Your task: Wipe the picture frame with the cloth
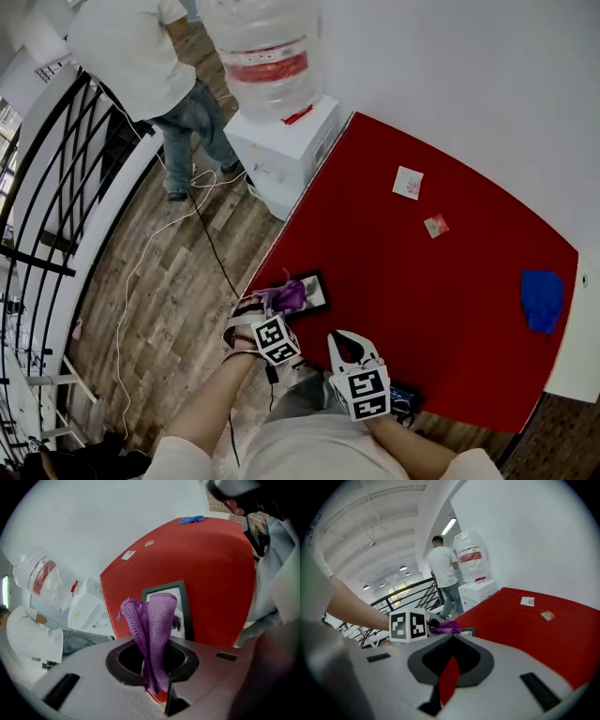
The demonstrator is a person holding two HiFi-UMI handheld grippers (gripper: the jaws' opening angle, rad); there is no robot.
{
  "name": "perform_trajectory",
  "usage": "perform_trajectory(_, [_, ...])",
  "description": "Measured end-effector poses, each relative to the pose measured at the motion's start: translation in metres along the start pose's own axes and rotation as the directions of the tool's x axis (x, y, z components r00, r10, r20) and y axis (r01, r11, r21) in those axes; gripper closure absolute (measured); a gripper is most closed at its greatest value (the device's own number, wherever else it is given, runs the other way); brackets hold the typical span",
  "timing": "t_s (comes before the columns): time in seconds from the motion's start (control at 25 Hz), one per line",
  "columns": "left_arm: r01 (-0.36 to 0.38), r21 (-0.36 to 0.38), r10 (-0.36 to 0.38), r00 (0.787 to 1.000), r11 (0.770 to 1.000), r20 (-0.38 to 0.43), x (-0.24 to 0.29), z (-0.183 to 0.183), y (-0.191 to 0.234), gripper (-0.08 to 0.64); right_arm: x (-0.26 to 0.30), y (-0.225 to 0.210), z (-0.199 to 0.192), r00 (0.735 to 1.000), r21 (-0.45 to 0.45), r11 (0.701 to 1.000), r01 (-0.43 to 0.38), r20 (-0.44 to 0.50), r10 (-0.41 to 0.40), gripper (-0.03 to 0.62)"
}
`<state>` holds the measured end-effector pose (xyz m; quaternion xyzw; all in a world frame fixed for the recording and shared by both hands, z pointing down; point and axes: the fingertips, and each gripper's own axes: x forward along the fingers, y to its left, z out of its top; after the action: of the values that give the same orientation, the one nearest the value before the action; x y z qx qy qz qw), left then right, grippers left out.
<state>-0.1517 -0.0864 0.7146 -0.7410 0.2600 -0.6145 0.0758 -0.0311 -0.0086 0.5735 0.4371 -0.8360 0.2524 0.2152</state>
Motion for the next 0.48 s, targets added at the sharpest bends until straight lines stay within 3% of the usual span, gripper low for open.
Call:
perform_trajectory(0.28, [0.043,0.079,-0.045,0.999,0.996,0.027,-0.027,0.009,-0.052,0.499,0.007,0.009,-0.007,1.0,0.011,1.0,-0.028,-0.009,0.028,0.589])
perform_trajectory(0.48, [0.02,0.052,-0.022,0.999,0.998,0.029,-0.03,0.01,-0.031,0.499,0.005,0.008,-0.007,1.0,0.02,1.0,-0.024,-0.007,0.024,0.588])
